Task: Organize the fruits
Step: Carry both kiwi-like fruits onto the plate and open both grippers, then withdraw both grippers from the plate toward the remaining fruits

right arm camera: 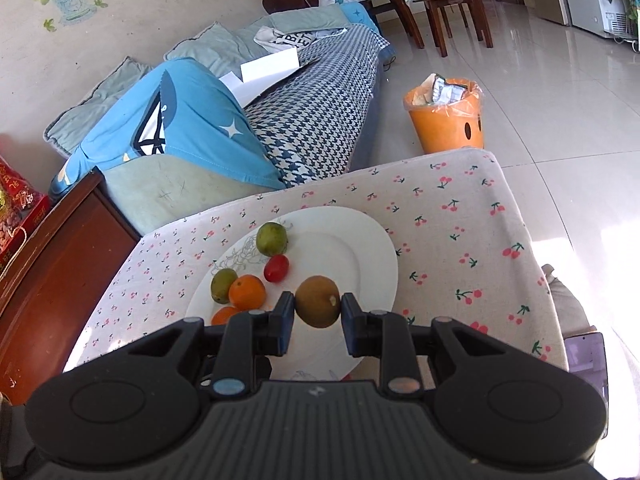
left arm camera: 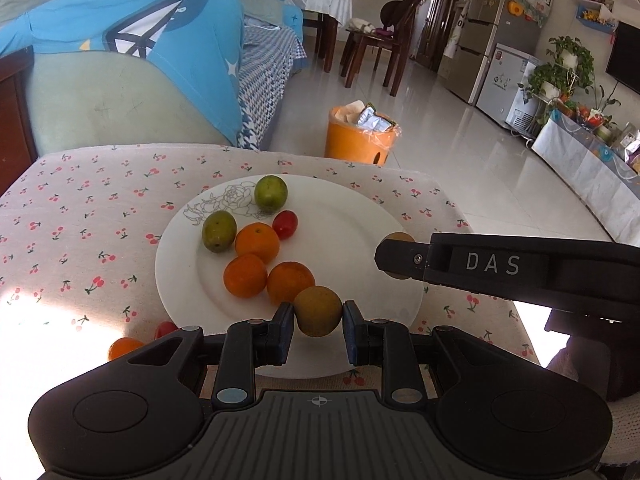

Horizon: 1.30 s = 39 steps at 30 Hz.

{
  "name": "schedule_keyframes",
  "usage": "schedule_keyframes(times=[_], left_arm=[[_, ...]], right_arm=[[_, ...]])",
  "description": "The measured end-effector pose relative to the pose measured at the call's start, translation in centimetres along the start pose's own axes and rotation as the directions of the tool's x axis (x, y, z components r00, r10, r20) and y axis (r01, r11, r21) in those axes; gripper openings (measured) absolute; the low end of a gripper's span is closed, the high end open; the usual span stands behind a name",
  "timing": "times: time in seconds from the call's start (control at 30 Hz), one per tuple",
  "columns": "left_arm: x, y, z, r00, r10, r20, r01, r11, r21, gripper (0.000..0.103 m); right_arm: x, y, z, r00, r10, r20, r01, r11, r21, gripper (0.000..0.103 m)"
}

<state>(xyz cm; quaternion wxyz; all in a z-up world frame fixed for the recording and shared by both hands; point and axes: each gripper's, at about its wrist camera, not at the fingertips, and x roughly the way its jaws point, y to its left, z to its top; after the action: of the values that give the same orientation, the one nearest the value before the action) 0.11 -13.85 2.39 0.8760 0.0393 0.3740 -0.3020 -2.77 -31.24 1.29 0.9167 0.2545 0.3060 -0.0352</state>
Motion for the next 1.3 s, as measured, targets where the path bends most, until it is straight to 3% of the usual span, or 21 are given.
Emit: schedule_keyframes(times=[0.13,0.23,0.43,0.73,0.93,1.3], left_arm=[[0.1,-0.4,0.0,1.000,-0.002,0.010,0.001,1.000,0.030,0.028],[-0.3,-0.7,0.2,1.000,0.012,0.017,-0.013,0.999,0.044,0.048],[-1.9,-0.7,0.9,0.999,0.037,0.020,-0.038,0.998,0.051,0.056],[-3.9,0.8,0.8,0.993,0.119,-0.026,-0.117,0.992,0.055,0.058],[-5.6,3.6,0.5,0.982,0.181,-0.051,-0.181,0.983,-0.006,0.059],[-8.5,8.4,0.5,0.963,0.270,-0.017,-0.269,0.949,-0.167,0.059]], right_arm=[[0.3,-0.4,0.1,1.000,0.004,0.008,-0.004,1.000,0.030,0.029],[0.0,-0.5,0.3,1.000,0.012,0.014,-0.012,0.999,0.052,0.029],[-0.9,-0.5,0.6,0.999,0.037,0.037,-0.039,0.998,0.059,0.032],[-1.5,0.6,0.2,0.996,0.085,0.028,-0.086,0.996,0.014,0.036],[-1.8,1.7,-0.3,0.993,0.114,0.020,-0.113,0.993,-0.039,0.036],[-1.9,4.7,-1.9,0.983,0.180,-0.030,-0.182,0.970,-0.160,0.037]])
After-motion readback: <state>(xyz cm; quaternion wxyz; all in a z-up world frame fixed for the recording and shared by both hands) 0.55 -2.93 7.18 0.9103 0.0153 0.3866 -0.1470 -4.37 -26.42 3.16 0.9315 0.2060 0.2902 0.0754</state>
